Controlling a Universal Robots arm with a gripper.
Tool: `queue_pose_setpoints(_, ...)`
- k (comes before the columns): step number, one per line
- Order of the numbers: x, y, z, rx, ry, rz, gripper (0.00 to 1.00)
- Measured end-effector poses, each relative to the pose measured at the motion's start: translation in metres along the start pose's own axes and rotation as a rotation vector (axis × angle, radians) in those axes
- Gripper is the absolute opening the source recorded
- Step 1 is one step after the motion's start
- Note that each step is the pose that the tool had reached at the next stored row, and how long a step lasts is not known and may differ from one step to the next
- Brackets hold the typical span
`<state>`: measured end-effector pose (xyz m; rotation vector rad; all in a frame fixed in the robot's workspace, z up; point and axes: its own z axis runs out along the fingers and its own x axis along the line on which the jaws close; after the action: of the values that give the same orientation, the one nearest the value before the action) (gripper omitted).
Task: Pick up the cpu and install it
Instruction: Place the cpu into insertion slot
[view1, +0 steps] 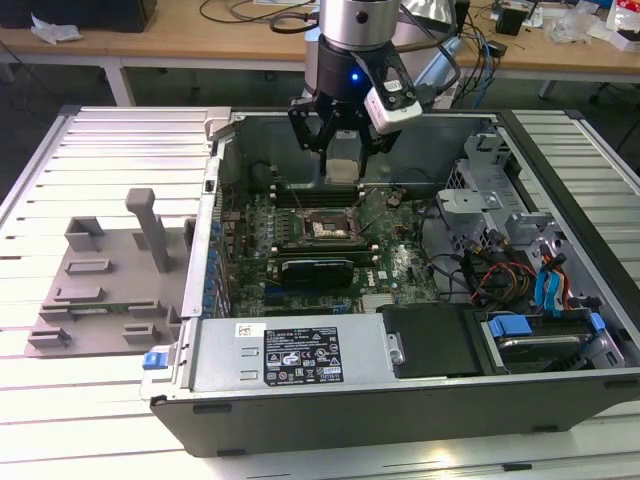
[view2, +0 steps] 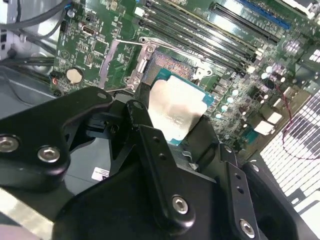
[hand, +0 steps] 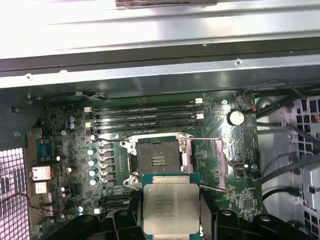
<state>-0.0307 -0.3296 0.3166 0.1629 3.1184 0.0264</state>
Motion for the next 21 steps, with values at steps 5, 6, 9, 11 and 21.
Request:
queue_pose_setpoints(5, 0.0, 0.0, 0.0004, 0.0061, -0.0025, 0.122, 0.55)
queue_pose_setpoints(6, 0.0, 0.0, 0.0005, 0.0066, -0.0028, 0.136, 0.55)
queue_pose_setpoints(9, 0.0, 0.0, 0.0009, 0.0085, -0.004, 0.2, 0.55)
queue_pose_setpoints(11, 0.0, 0.0, 0.0011, 0.0097, -0.0046, 0.235, 0.55)
queue_pose_setpoints(21, 0.0, 0.0, 0.0023, 0.0142, -0.0073, 0.382, 0.55)
